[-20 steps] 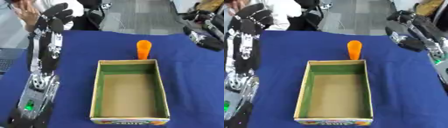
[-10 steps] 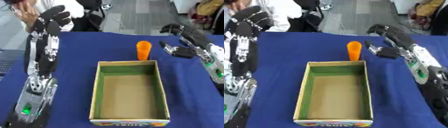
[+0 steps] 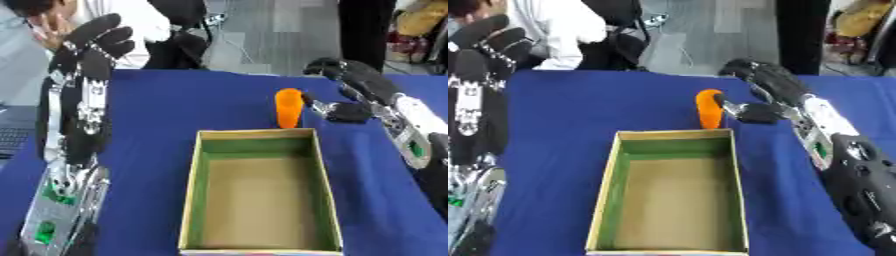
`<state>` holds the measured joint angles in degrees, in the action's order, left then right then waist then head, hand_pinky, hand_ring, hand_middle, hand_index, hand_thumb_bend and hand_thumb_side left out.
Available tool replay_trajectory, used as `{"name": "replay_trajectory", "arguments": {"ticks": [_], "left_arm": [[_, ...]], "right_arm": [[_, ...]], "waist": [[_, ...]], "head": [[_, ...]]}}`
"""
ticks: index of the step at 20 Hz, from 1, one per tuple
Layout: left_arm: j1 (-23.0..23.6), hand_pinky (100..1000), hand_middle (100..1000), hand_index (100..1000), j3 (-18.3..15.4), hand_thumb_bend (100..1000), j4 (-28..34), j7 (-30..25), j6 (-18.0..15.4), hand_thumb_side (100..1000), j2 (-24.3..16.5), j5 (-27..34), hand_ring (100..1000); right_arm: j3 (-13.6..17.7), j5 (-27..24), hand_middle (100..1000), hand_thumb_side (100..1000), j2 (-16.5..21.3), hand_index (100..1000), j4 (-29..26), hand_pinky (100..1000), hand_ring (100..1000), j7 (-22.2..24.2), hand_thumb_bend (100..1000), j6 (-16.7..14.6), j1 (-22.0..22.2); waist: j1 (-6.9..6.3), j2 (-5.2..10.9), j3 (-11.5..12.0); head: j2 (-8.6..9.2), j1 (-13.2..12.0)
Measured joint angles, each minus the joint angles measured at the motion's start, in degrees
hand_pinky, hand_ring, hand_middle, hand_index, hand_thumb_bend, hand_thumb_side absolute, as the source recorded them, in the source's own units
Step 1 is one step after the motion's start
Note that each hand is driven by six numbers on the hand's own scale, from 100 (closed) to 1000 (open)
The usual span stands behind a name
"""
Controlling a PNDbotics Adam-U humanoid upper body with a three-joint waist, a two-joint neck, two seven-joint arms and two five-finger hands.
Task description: Pick up objects on the table and place them in the box.
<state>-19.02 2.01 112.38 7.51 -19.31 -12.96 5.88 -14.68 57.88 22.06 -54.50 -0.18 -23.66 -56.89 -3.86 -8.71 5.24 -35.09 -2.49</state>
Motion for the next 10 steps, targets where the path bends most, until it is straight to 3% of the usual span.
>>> {"name": "replay_trajectory", "arguments": {"ticks": [5,10], "left_arm": [[-0.7,833,800,819,0.3,838,0.6,-0.1,0.1,537,0.3,0.1,768],[-1.1,833,800,819,0.3,839,1.1,-0.2,0.1,537,0.6,0.4,768]], "right_arm": [[0.4,1.6,852,1000,0.0,890,1.4,745,790,-1.3,364,0.2,-1.6],[0.8,2.7,883,1000,-0.3,912,1.9,767,806,-2.4,518,0.8,-2.1]], "waist": [[0.29,-0.78,1.1],[0.48,-1.48,1.8]], "head": [[1.29,0.5],[1.95,0.5]]}}
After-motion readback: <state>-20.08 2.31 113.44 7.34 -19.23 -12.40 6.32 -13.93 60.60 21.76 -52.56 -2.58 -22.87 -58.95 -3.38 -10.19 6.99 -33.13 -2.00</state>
